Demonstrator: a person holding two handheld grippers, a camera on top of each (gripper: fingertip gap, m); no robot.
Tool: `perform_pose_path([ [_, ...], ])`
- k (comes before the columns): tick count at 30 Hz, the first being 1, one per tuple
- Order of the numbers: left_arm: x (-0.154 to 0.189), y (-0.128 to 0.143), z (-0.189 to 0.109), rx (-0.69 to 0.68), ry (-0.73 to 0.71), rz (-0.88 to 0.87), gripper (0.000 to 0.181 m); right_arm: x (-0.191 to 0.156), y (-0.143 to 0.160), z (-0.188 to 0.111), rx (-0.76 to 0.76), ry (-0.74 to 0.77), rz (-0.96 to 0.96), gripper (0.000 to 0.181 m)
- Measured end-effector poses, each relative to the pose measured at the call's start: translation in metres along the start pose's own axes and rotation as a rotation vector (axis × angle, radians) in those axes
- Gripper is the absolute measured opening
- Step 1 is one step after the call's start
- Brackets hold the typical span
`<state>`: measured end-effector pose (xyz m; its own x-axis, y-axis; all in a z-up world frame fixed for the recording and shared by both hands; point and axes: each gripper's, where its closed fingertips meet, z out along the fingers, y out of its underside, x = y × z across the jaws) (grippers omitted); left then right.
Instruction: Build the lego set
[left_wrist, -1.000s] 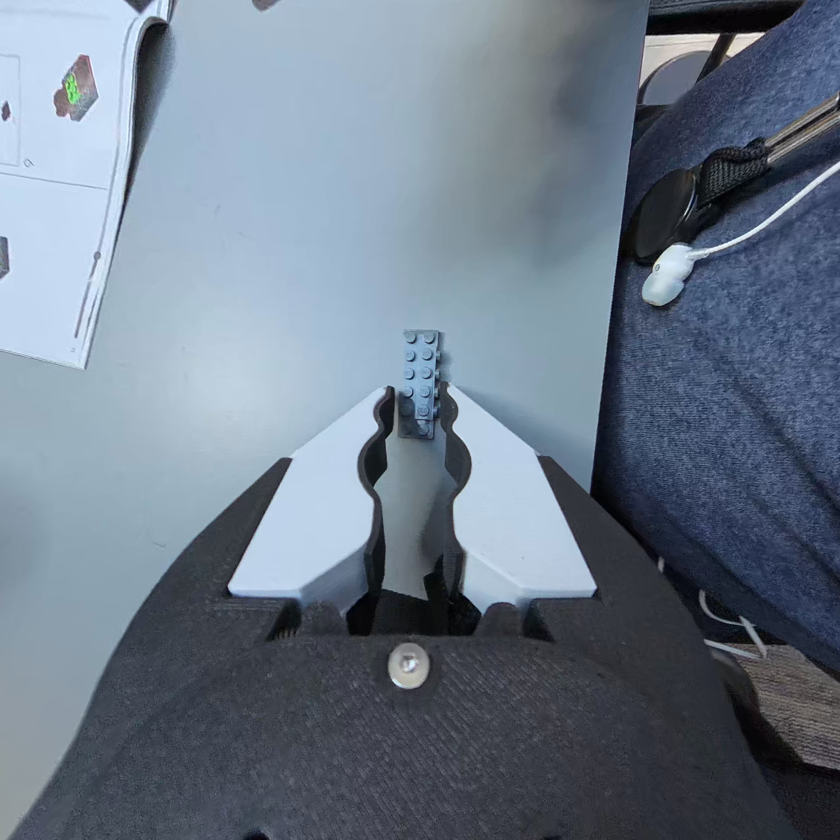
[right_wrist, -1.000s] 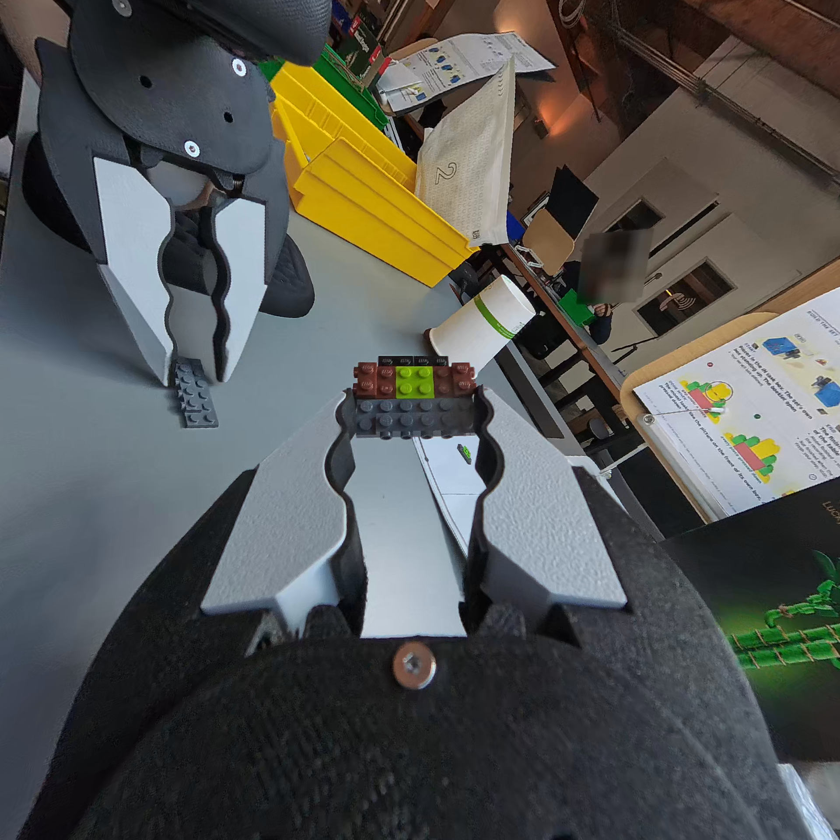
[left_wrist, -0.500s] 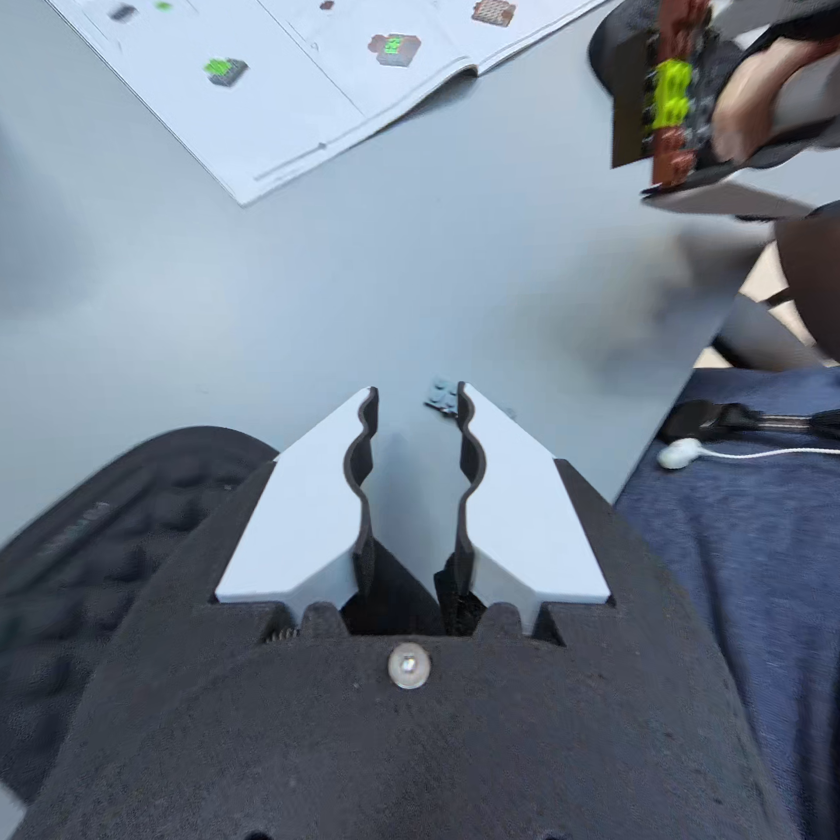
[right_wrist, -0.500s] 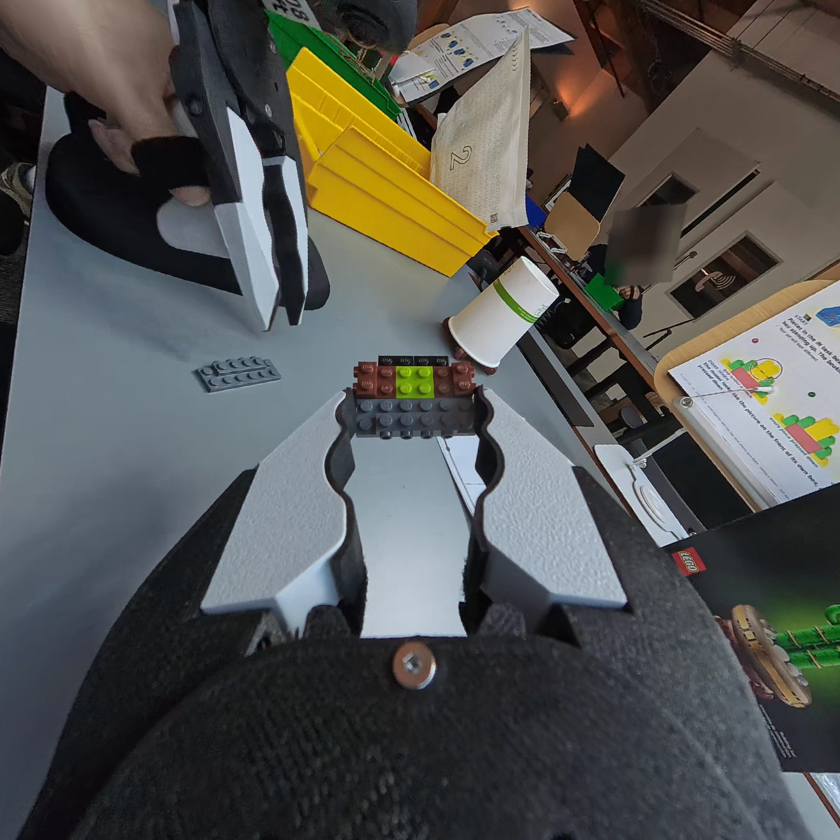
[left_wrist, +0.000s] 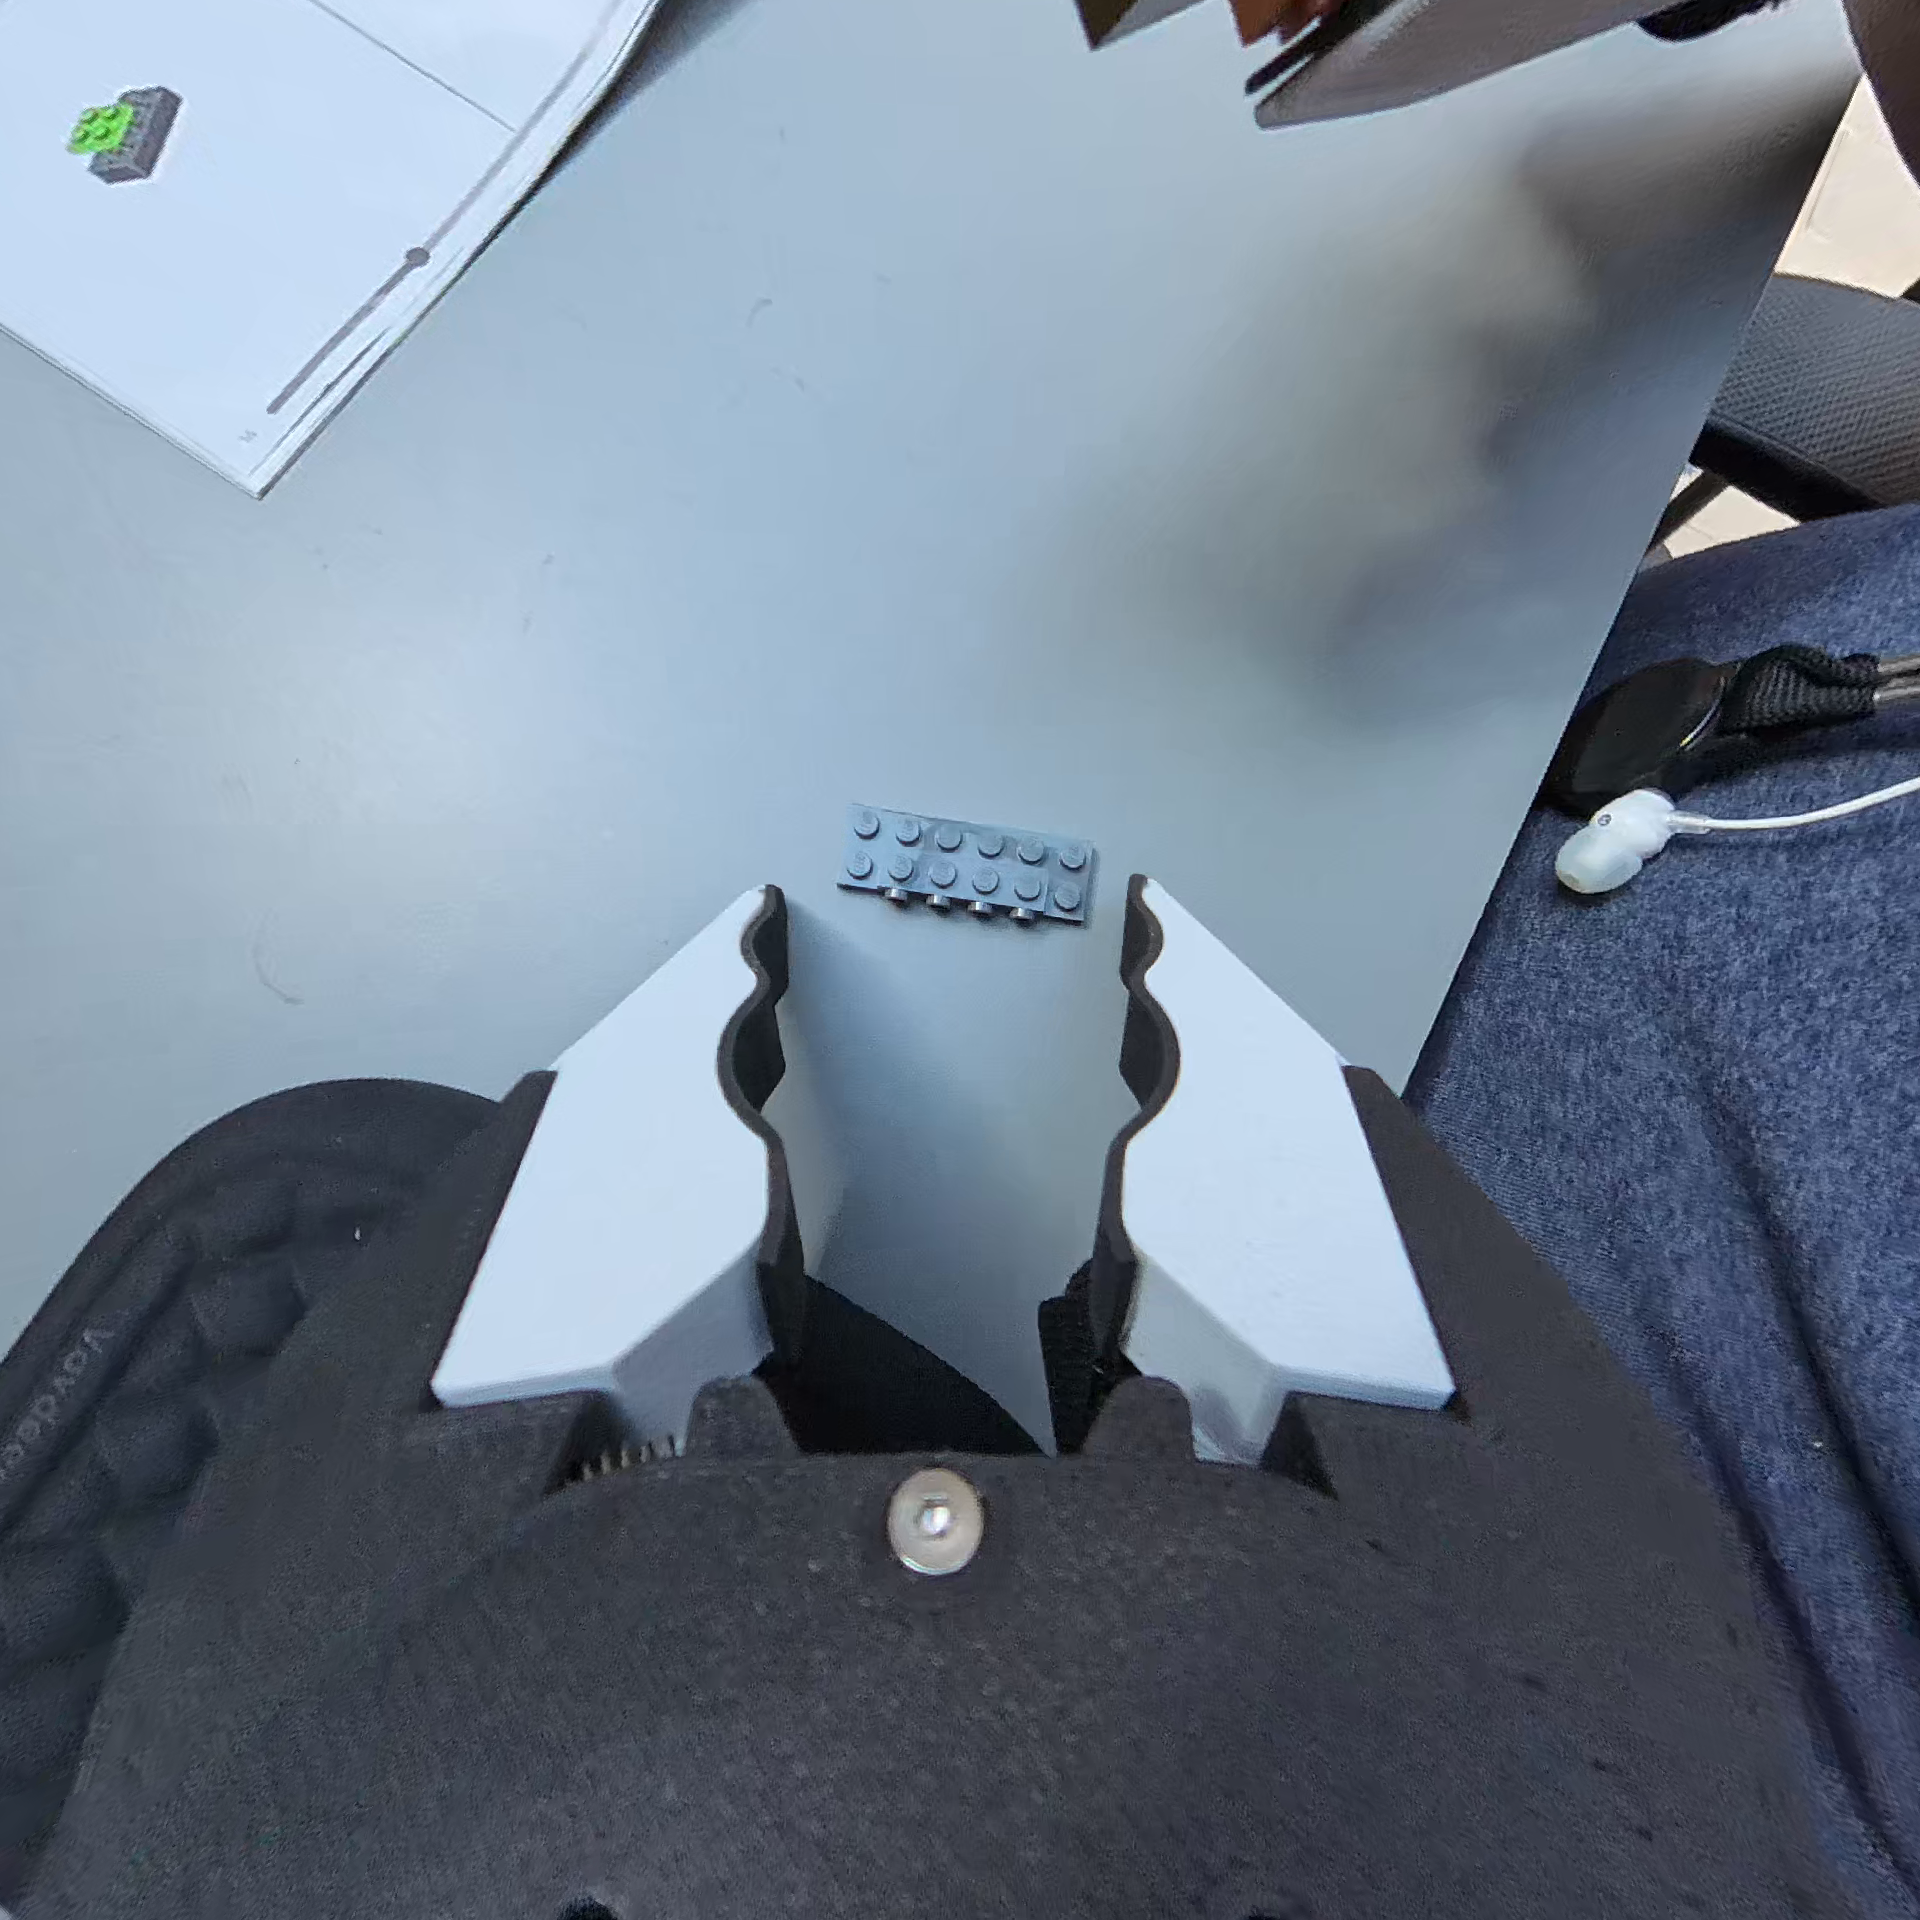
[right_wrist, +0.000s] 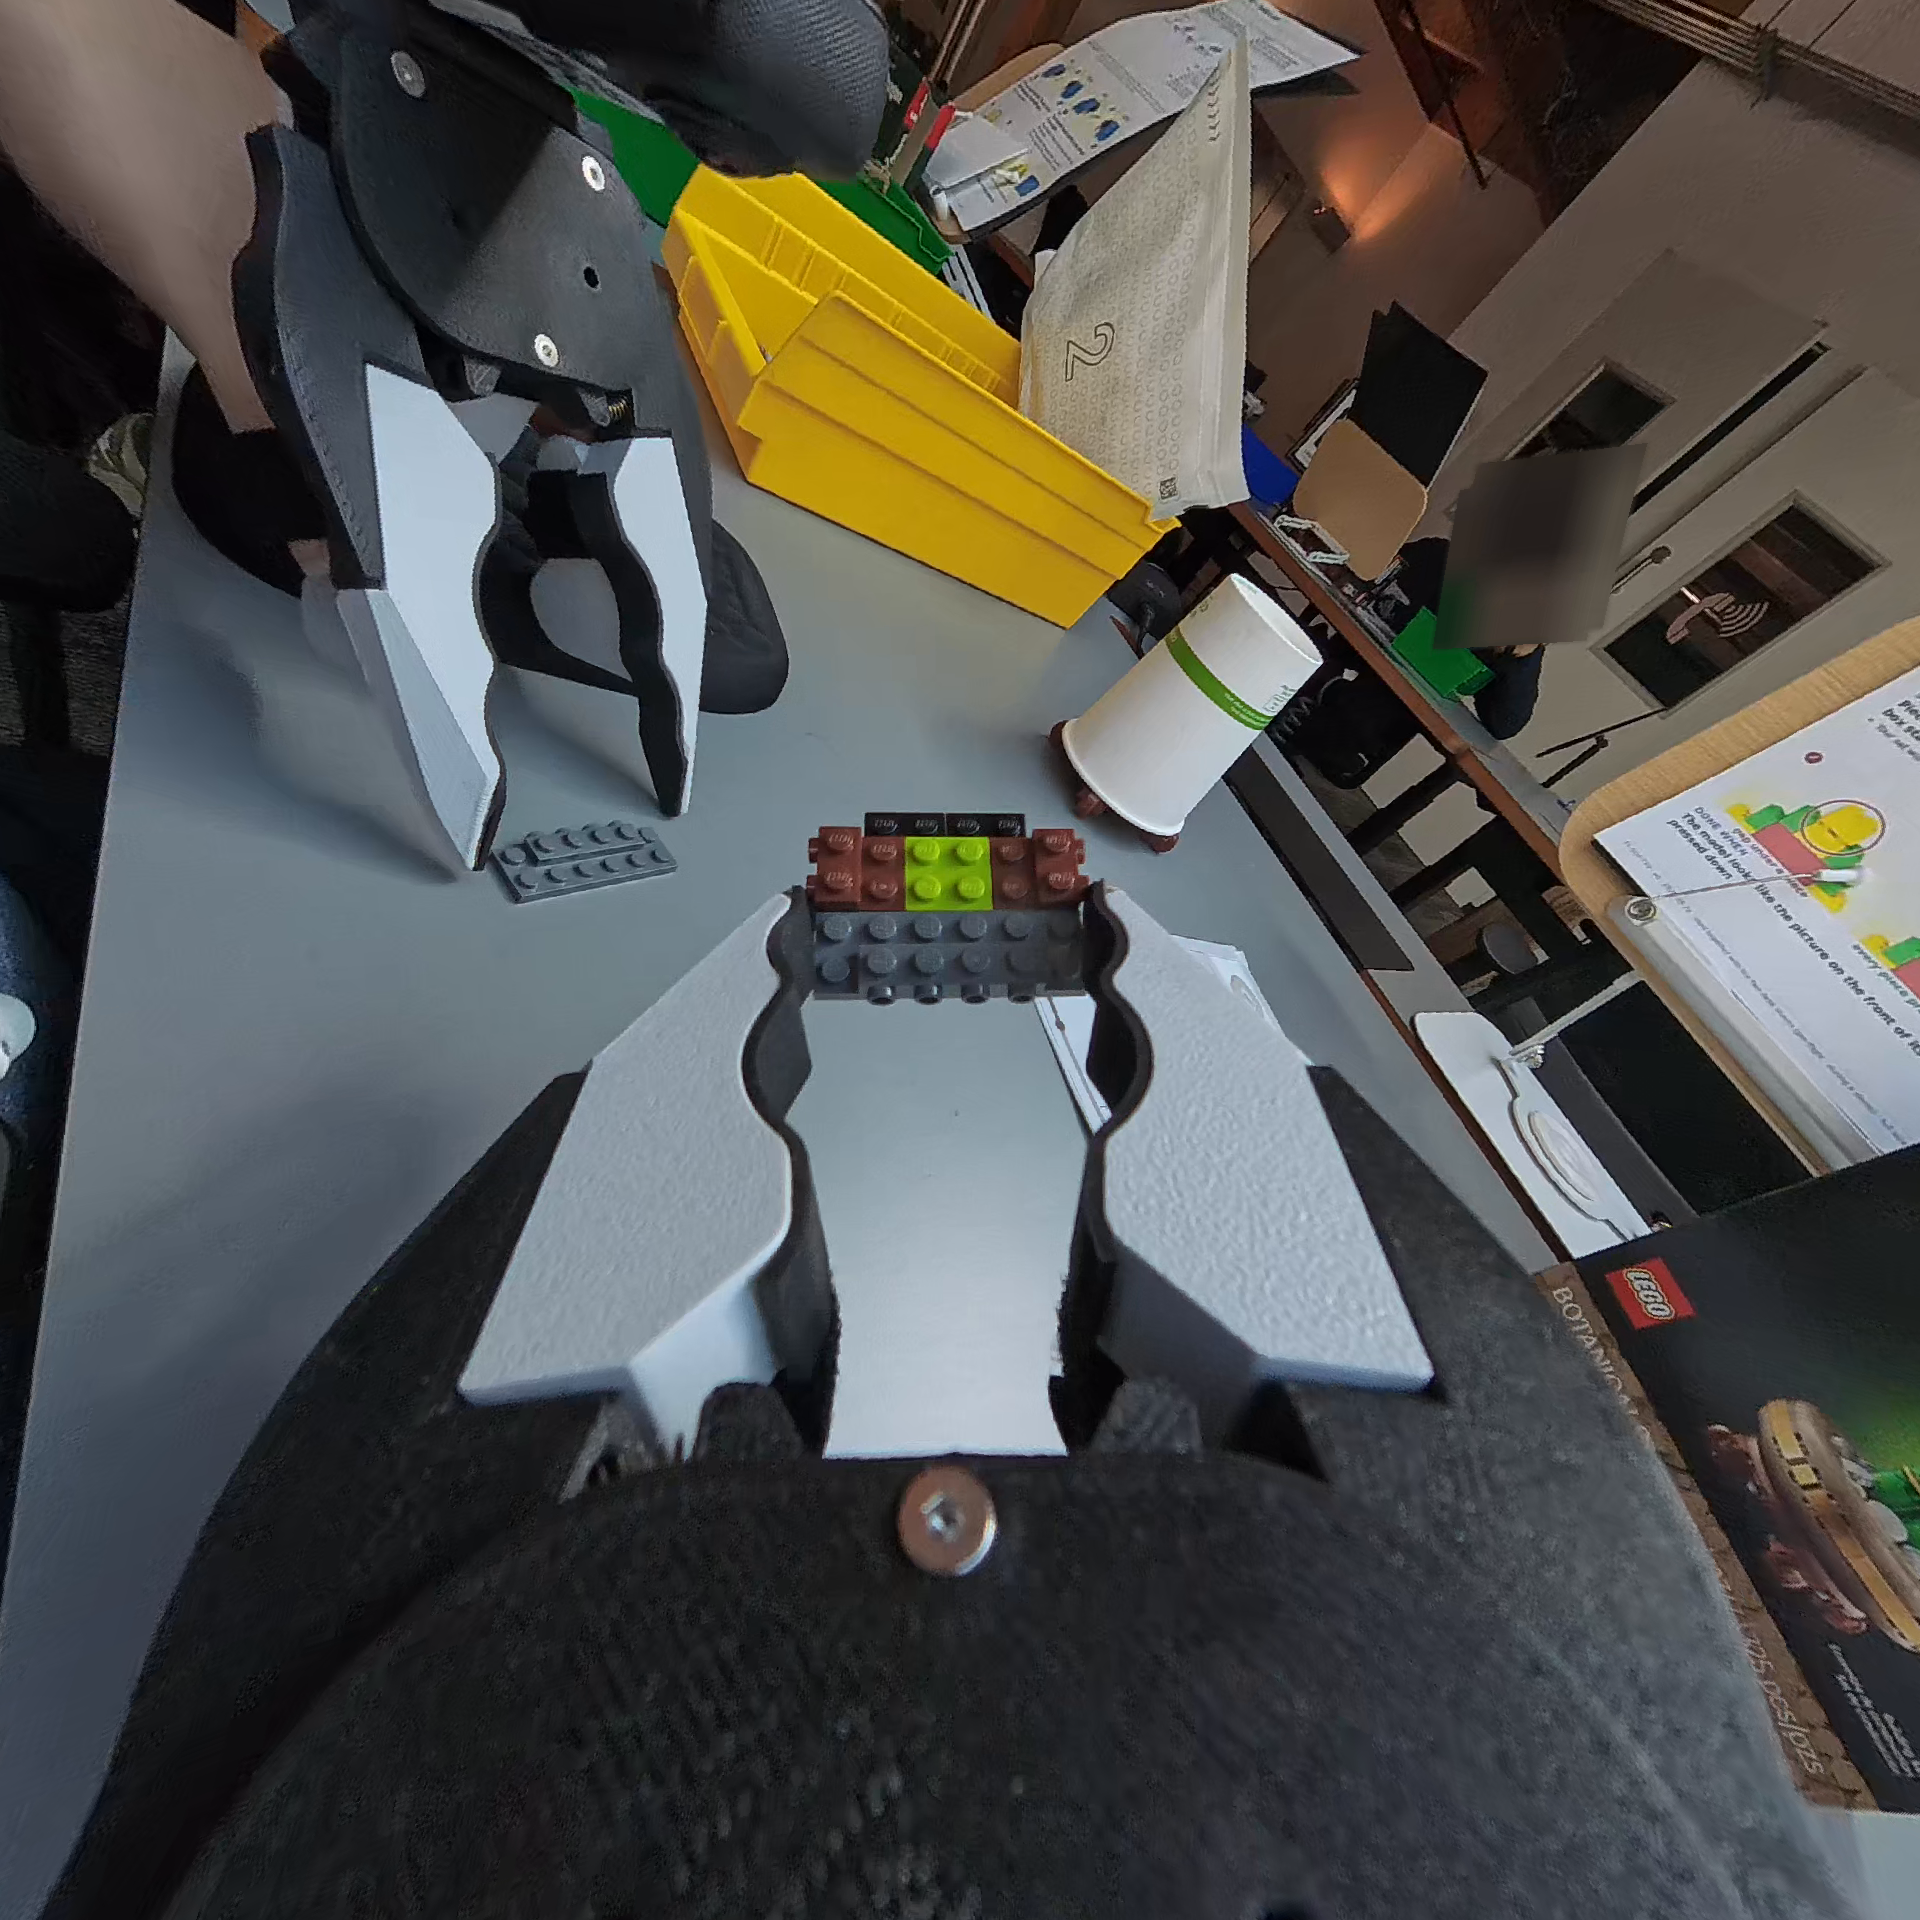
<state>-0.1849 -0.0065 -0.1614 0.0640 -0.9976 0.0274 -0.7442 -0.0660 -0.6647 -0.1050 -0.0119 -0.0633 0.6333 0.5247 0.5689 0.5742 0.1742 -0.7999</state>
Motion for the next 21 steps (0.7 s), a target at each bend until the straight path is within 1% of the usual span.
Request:
perform_pose_path([
  [1, 0.0, 0.001, 0.001, -0.009, 0.0, 0.028, 0.064, 0.0, 0.0, 0.0, 0.0, -0.006, 0.007, 0.052],
  [3, -0.001, 0.001, 0.002, -0.023, -0.002, 0.079, 0.064, -0.001, 0.001, 0.001, 0.002, -0.019, 0.026, 0.051],
  [5, -0.002, 0.001, 0.003, -0.026, 0.006, 0.095, 0.064, -0.001, 0.001, 0.001, 0.007, -0.035, 0.049, 0.051],
  [8, -0.005, 0.001, 0.002, -0.024, 0.006, 0.1, 0.055, -0.003, 0.003, 0.003, 0.008, -0.06, 0.088, 0.051],
  [9, -0.005, 0.001, 0.002, -0.027, 0.008, 0.101, 0.055, -0.003, 0.004, 0.004, 0.003, -0.064, 0.096, 0.051],
  [12, -0.003, 0.001, 0.002, -0.032, 0.005, 0.128, 0.066, -0.006, 0.008, 0.005, -0.007, -0.082, 0.112, 0.051],
  [18, 0.001, -0.003, 0.006, -0.036, 0.051, 0.161, 0.059, -0.013, 0.014, 0.008, -0.029, -0.121, 0.135, 0.051],
  [19, 0.0, -0.004, 0.007, -0.036, 0.055, 0.155, 0.055, -0.014, 0.015, 0.008, -0.033, -0.129, 0.139, 0.051],
  [20, -0.001, -0.005, 0.007, -0.034, 0.051, 0.157, 0.047, -0.015, 0.016, 0.008, -0.038, -0.138, 0.144, 0.051],
  [21, -0.002, -0.005, 0.007, -0.034, 0.056, 0.159, 0.047, -0.017, 0.018, 0.009, -0.043, -0.15, 0.152, 0.051],
])
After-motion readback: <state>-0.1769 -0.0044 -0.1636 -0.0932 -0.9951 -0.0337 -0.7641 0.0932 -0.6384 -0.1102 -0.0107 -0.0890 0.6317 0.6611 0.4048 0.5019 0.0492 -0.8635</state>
